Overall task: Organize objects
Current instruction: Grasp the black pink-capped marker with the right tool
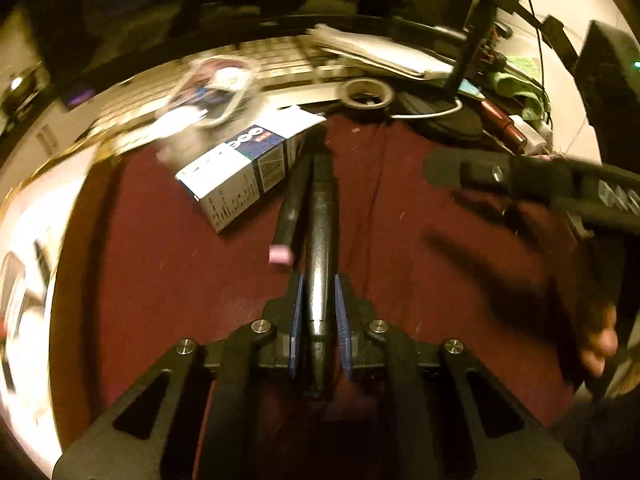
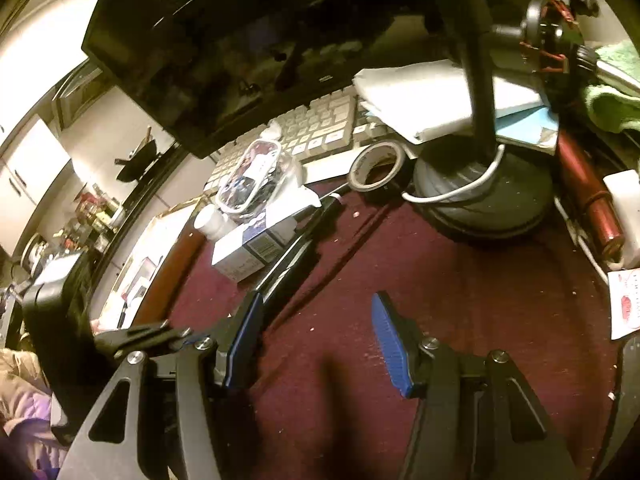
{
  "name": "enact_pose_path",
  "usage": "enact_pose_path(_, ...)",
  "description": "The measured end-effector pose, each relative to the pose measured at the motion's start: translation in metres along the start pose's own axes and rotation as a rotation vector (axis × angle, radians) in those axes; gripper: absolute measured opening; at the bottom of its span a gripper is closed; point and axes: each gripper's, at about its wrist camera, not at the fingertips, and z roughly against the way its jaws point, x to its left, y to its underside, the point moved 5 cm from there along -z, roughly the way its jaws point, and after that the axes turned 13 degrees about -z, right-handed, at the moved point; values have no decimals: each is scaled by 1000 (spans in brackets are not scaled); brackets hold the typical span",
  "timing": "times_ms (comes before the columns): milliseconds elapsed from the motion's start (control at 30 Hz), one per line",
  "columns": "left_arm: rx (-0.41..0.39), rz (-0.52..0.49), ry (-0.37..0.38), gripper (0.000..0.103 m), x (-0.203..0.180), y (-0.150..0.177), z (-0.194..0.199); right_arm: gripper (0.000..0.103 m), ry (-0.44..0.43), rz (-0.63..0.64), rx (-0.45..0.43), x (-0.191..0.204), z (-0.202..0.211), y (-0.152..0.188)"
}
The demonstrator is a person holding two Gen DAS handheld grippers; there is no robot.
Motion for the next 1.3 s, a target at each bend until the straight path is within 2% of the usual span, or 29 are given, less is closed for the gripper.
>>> enact_pose_path(100,-2,74,-44,14,12,19,12,57,-8,8,18,4,-5,2)
enact_pose_path(433,-35,258,-19,14,51,61,37,57,-49,102,176,55,-49,12)
enact_pose_path(600,-34,276,-15,14,54,64,35,57,53,71,193,74,-80,13)
enact_pose_path(667,-34,266,-22,14,53,63,34,57,112,76,171,78,-88,12)
enact_pose_path(700,-35,263,-20,14,53,62,33,57,167,69,142,78,-92,8)
enact_pose_path(800,-40,261,-11,14,51,61,33,57,244,29,70,78,-95,0)
enact_pose_path(833,-43,261,-13,14,50,61,33,57,296,56,63,79,-100,0)
enact_pose_path(967,-42,255,-15,14,48,60,32,56,368,132,40,79,-103,4)
enact_pose_path(1000,-46,256,-17,14,48,60,32,54,372,153,43,78,-102,6)
enact_pose_path(1033,-48,259,-17,14,48,59,32,39,388,177,38,76,-99,8)
enact_pose_path(1067,-47,260,-15,14,48,59,32,31,400,189,34,73,-96,8)
enact_pose_path(1133,-51,258,-16,14,47,58,32,21,372,169,37,61,-84,10)
enact_pose_path(1200,-46,254,-12,14,46,58,30,15,365,172,38,49,-69,10)
enact_pose_path(1300,-41,246,-3,14,44,56,27,13,338,162,63,33,-52,17)
